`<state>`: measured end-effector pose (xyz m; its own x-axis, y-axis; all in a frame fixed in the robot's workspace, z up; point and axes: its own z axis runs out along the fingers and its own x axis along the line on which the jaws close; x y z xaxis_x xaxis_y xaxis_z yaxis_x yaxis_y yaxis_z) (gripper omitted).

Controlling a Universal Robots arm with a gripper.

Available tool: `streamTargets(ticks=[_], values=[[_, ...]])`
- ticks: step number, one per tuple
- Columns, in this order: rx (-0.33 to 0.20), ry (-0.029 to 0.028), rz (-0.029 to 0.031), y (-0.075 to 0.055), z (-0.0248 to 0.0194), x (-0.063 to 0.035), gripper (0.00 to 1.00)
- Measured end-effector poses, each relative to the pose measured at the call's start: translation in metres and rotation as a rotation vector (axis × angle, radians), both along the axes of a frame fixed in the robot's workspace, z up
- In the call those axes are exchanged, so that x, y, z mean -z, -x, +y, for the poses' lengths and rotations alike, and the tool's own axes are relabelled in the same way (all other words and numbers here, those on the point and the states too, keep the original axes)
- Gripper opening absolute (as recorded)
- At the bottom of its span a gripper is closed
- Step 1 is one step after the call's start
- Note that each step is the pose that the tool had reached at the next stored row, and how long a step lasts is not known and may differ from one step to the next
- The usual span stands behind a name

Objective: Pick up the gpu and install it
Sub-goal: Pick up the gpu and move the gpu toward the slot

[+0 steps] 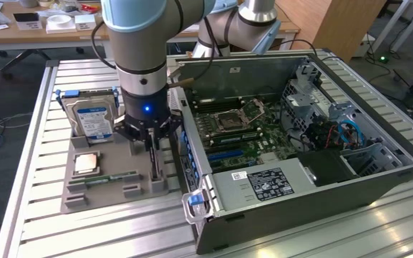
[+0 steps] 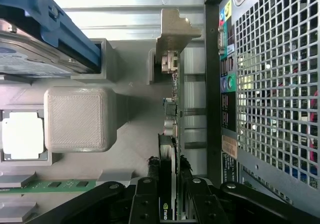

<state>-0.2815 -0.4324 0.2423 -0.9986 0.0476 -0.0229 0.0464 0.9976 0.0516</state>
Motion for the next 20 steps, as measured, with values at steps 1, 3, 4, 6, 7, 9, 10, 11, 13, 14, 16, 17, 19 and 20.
streamTargets(ticks=[1,3,4,6,7,9,10,11,13,14,16,17,19,20], values=[[0.000,-0.0017,0.0000,0.000,0.0001,-0.0011,0.26],[-0.001,-0.0035,0.0001,0.000,0.0003,-0.0033,0.26],[-0.002,-0.0043,0.0000,0.000,0.0004,-0.0043,0.26],[-0.002,-0.0060,-0.0001,0.000,0.0007,-0.0066,0.26],[-0.003,-0.0070,-0.0002,0.000,0.0008,-0.0078,0.26],[-0.003,-0.0090,-0.0001,0.000,0.0009,-0.0108,0.26],[-0.003,-0.0103,-0.0001,0.000,0.0010,-0.0125,0.26],[-0.003,-0.0114,0.0000,0.000,0.0010,-0.0143,0.26],[-0.004,-0.0139,-0.0001,0.000,0.0009,-0.0186,0.26],[-0.004,-0.0149,-0.0001,0.000,0.0009,-0.0211,0.26],[-0.004,-0.0166,-0.0001,0.000,0.0010,-0.0264,0.26],[-0.004,-0.0174,0.0000,0.000,0.0009,-0.0288,0.26],[-0.004,-0.0192,-0.0001,0.000,0.0009,-0.0334,0.26],[-0.004,-0.0200,-0.0001,0.000,0.0009,-0.0356,0.26]])
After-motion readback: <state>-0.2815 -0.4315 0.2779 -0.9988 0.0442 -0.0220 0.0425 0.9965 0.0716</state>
